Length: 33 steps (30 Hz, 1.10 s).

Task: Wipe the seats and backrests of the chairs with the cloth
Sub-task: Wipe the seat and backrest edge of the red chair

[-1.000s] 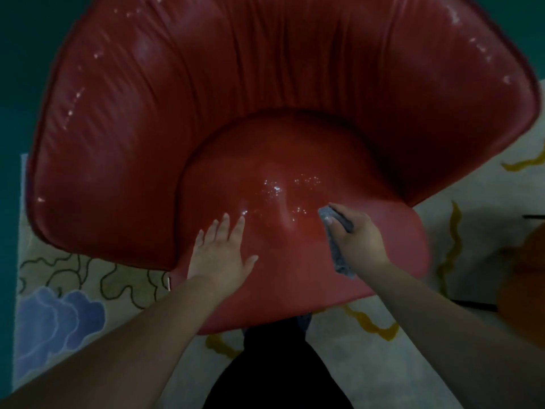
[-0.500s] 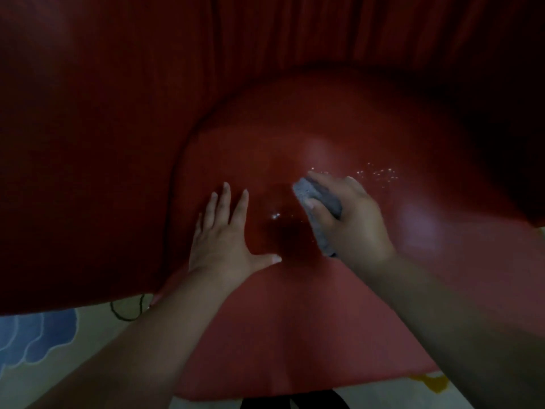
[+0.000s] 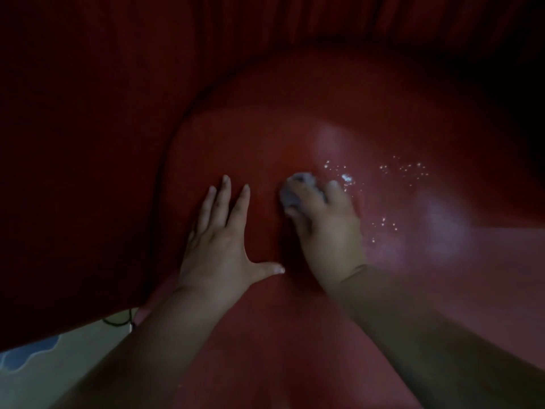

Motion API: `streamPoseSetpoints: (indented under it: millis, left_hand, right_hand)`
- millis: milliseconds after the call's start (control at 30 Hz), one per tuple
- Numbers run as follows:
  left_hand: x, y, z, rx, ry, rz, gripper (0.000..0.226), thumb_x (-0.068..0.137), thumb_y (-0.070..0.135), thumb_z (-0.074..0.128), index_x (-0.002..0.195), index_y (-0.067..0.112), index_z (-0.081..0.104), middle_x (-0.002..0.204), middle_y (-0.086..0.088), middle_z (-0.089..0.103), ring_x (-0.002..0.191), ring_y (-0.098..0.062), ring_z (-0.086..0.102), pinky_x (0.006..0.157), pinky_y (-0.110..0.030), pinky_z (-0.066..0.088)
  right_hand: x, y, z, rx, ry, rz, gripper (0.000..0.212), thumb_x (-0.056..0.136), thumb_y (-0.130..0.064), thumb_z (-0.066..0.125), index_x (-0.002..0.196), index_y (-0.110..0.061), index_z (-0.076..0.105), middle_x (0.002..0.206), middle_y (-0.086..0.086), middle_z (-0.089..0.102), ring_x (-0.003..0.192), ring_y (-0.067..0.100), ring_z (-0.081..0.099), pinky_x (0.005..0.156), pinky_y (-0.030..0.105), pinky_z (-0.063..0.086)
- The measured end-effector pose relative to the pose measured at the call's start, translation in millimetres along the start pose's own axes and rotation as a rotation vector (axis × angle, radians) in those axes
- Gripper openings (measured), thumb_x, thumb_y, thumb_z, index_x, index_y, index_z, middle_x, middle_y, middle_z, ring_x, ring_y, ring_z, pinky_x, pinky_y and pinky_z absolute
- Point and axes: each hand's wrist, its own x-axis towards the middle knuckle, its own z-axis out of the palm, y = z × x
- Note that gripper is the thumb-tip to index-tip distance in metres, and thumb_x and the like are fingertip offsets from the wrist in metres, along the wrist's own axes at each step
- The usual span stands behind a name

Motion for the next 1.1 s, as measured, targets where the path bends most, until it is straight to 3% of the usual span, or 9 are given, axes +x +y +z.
streamPoseSetpoints:
  millis: [133,200,333,500,567,667,767,967,1100]
  left_hand:
    - [3.3,4.1,-2.2,-0.018,0.004,-0.01,0.133,0.053,0.074,0.073,0.154,0.038,-0.005,0.159,0.015,-0.026,0.145,-0.007,-0.022,0.118,-0.039,0.008]
    - [4.5,4.1,-3.9,0.005,-0.005,-0.007,0.133,0.053,0.075,0.073,0.153,0.038,-0.007,0.158,0.015,-0.027,0.145,-0.008,-0.023,0.118,-0.04,0.008]
    - [6.8,8.6,-6.3,0.003,-0.016,0.004,0.133,0.054,0.076,0.071,0.152,0.04,-0.011,0.157,0.017,-0.03,0.142,-0.004,-0.028,0.115,-0.042,0.006]
    - [15.3,23.7,-2.0,0.004,0.011,0.022,0.133,0.054,0.073,0.074,0.153,0.037,-0.007,0.159,0.015,-0.024,0.146,-0.007,-0.021,0.118,-0.039,0.009]
    - [18.0,28.0,-0.6,0.01,0.015,0.038,0.133,0.054,0.074,0.074,0.154,0.037,-0.007,0.16,0.015,-0.023,0.146,-0.008,-0.02,0.117,-0.037,0.008]
    - [20.5,29.7,-0.5,0.007,0.012,0.046,0.134,0.054,0.074,0.073,0.154,0.036,-0.006,0.159,0.015,-0.023,0.145,-0.007,-0.021,0.115,-0.036,0.007]
    - [21.7,30.7,-0.8,0.007,0.004,0.04,0.133,0.054,0.074,0.073,0.154,0.036,-0.006,0.159,0.015,-0.024,0.145,-0.006,-0.022,0.116,-0.039,0.008]
    - [20.9,32.2,-2.2,0.023,0.006,0.025,0.134,0.052,0.072,0.076,0.155,0.033,-0.002,0.16,0.015,-0.02,0.147,-0.008,-0.017,0.118,-0.035,0.009]
    - [20.2,31.7,-0.3,0.001,0.016,0.026,0.135,0.052,0.074,0.074,0.154,0.034,-0.005,0.154,0.021,-0.027,0.142,-0.001,-0.023,0.114,-0.032,0.008]
  right_hand:
    - [-3.9,-1.3,-1.3,-0.074,-0.204,-0.23,0.046,0.083,-0.014,0.064,0.128,-0.022,0.06,0.089,0.013,0.052,0.076,0.033,0.055,0.063,0.04,0.05]
    - [10.2,29.2,-15.0,-0.17,-0.108,-0.127,0.048,0.083,-0.008,0.064,0.128,-0.022,0.06,0.088,0.016,0.051,0.074,0.035,0.055,0.062,0.041,0.05]
    - [22.2,60.0,-28.2,-0.151,0.011,0.219,0.049,0.091,-0.009,0.055,0.139,-0.018,0.049,0.11,0.019,0.05,0.092,0.038,0.055,0.081,0.043,0.051]
    - [10.1,21.1,-11.6,-0.064,-0.087,-0.081,0.054,0.084,-0.01,0.068,0.135,-0.013,0.052,0.093,0.012,0.055,0.075,0.026,0.056,0.064,0.029,0.044]
    - [16.8,34.6,-18.1,-0.12,-0.153,-0.168,0.054,0.083,-0.008,0.068,0.135,-0.015,0.053,0.092,0.011,0.054,0.076,0.028,0.055,0.065,0.034,0.047]
    - [39.6,79.2,-37.2,-0.271,-0.078,0.033,0.052,0.086,-0.003,0.058,0.136,-0.016,0.052,0.103,0.018,0.053,0.089,0.039,0.054,0.077,0.043,0.046]
    - [51.3,82.0,-40.0,-0.15,-0.014,0.273,0.045,0.092,-0.011,0.055,0.137,-0.014,0.05,0.113,0.018,0.052,0.099,0.037,0.054,0.088,0.038,0.043]
    - [26.5,28.0,-18.1,-0.018,-0.183,-0.111,0.053,0.085,-0.002,0.062,0.136,-0.012,0.051,0.103,0.015,0.055,0.086,0.034,0.058,0.074,0.041,0.052]
    - [57.1,70.4,-28.1,-0.067,-0.003,0.363,0.062,0.092,-0.004,0.053,0.149,-0.015,0.028,0.129,0.013,0.046,0.115,0.031,0.047,0.098,0.036,0.036]
